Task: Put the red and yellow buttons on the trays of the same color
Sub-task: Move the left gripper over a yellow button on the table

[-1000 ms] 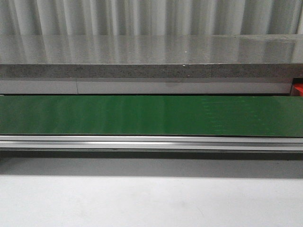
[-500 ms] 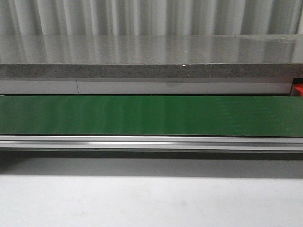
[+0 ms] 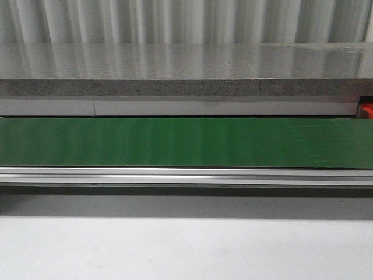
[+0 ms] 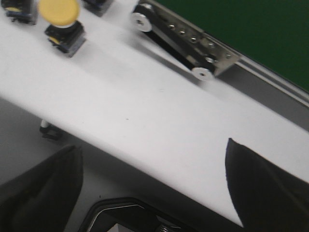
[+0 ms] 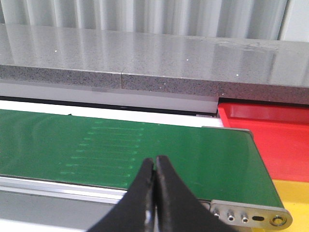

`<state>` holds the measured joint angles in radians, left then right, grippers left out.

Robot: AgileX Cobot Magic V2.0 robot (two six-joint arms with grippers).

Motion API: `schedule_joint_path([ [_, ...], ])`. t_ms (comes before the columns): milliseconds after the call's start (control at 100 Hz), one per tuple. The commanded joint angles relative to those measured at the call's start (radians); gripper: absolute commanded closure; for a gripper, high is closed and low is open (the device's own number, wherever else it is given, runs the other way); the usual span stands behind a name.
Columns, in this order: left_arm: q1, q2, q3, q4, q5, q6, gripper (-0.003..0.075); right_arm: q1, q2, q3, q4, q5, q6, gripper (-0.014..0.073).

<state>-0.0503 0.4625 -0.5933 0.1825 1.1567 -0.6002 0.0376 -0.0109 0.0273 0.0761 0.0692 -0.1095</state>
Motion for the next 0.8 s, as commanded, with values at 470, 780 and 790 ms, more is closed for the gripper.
schedule_joint_path([
  [470, -0.002, 0.024, 0.126, 0.149, -0.183, -0.277, 0.0202, 0.000, 0.008, -0.019, -0.008, -0.076, 0.003, 0.0652],
  [780, -0.002, 0.227, -0.002, 0.112, -0.174, -0.237, 0.0207, 0.000, 0.008, -0.019, -0.008, -0.076, 0.003, 0.0652],
  [790, -0.002, 0.233, -0.006, 0.115, -0.174, -0.237, 0.0207, 0.000, 0.008, -0.019, -0.008, -0.076, 0.003, 0.0652],
])
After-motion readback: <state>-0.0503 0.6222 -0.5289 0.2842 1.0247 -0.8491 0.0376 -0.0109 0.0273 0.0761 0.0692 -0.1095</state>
